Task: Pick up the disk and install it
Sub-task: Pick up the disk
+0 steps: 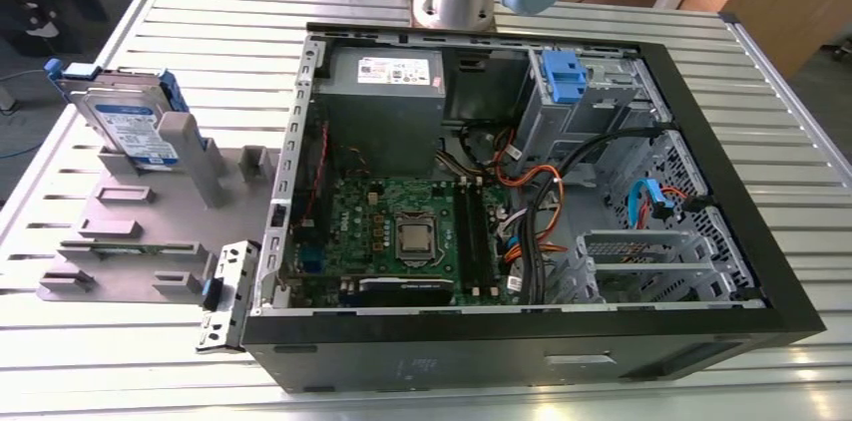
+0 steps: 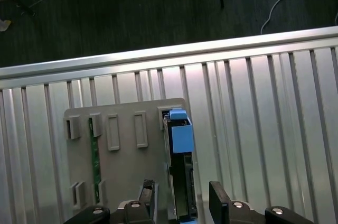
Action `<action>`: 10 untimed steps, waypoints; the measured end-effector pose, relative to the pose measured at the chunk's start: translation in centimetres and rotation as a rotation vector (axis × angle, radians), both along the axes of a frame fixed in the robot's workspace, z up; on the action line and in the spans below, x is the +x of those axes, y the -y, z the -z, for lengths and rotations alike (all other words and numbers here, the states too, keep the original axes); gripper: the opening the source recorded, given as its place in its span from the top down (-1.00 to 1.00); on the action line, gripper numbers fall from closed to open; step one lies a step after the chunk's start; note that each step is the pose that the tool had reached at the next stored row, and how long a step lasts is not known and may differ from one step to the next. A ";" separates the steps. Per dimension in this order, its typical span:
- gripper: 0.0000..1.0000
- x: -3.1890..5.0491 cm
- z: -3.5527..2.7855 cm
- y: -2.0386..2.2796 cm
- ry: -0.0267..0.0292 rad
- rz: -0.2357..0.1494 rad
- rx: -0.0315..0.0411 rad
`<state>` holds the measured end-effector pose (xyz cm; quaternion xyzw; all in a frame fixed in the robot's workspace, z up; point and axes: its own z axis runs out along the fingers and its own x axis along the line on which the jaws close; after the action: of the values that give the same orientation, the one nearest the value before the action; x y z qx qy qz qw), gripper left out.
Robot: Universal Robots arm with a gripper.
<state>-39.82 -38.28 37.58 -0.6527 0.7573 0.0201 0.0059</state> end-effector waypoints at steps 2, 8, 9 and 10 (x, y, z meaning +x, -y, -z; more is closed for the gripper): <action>-0.06 0.00 0.29 0.00 0.0000 0.000 0.0000; -0.06 0.00 0.95 0.00 0.0000 0.000 0.0000; -0.06 0.00 1.04 0.00 -0.0001 0.000 0.0000; -0.06 0.00 1.12 0.00 0.0000 0.000 -0.0001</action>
<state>-39.81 -38.28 36.45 -0.6527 0.7573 0.0201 0.0058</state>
